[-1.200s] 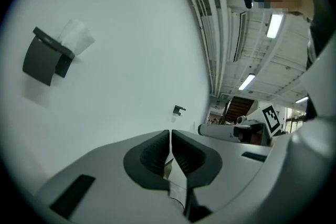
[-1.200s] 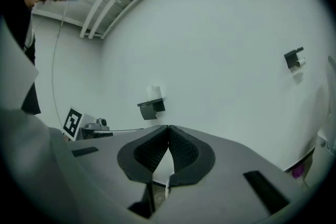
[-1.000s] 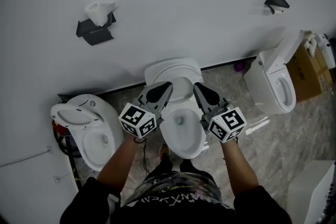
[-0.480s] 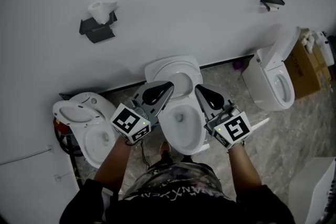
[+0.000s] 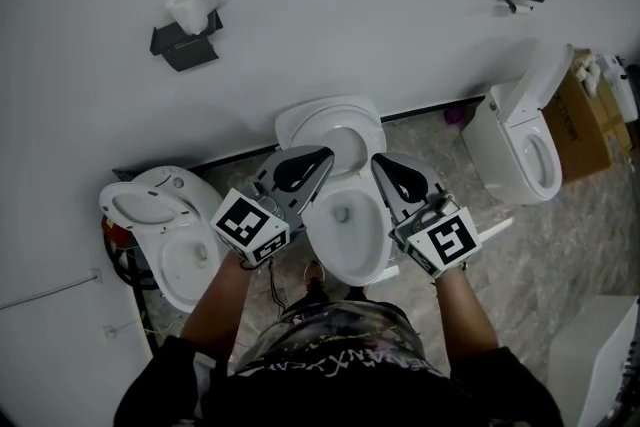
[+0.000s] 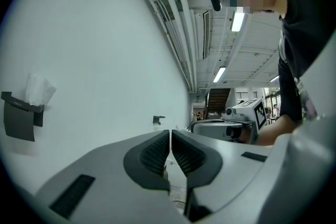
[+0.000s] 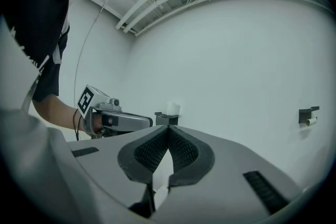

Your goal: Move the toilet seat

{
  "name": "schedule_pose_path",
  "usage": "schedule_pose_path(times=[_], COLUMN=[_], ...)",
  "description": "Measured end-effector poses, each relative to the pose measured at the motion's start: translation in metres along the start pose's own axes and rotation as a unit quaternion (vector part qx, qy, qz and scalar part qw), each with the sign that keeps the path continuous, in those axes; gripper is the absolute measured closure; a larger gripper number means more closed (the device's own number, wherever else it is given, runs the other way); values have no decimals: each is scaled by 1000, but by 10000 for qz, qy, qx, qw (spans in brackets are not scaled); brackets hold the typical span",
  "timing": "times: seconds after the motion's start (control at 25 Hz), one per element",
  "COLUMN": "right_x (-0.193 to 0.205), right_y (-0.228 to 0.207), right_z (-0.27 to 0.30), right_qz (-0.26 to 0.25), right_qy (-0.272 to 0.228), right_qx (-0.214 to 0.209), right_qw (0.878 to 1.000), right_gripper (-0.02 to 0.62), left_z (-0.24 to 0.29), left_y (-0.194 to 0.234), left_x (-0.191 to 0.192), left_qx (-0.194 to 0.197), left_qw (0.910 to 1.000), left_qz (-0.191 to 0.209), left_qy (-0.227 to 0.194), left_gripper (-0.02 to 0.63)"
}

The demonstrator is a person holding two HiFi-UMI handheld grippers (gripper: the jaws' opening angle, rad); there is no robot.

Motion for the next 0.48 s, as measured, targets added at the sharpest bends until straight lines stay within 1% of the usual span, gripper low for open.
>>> schedule_pose_path(times=[0.48], right_x=[1], right_y=[-5], right_z=[-4], right_qz=[-7], right_qy=[-12], right_qx=[-2], right_qw=[10000], right_gripper=[595], left_z=[4], left_y=[-8], left_x=[0], left_qx=[-17], left_qw=[9999], left_qz=[94], left_qy=[31], left_gripper=[574])
Point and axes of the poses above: the fingertips, and each gripper's own axes: z forward along the fingers, y to its left, x out of its underside, the point moved 2 cm from there along -z, backward along the fingers, and after that the axes turned 12 degrees about -x, right-handed, at the moved point
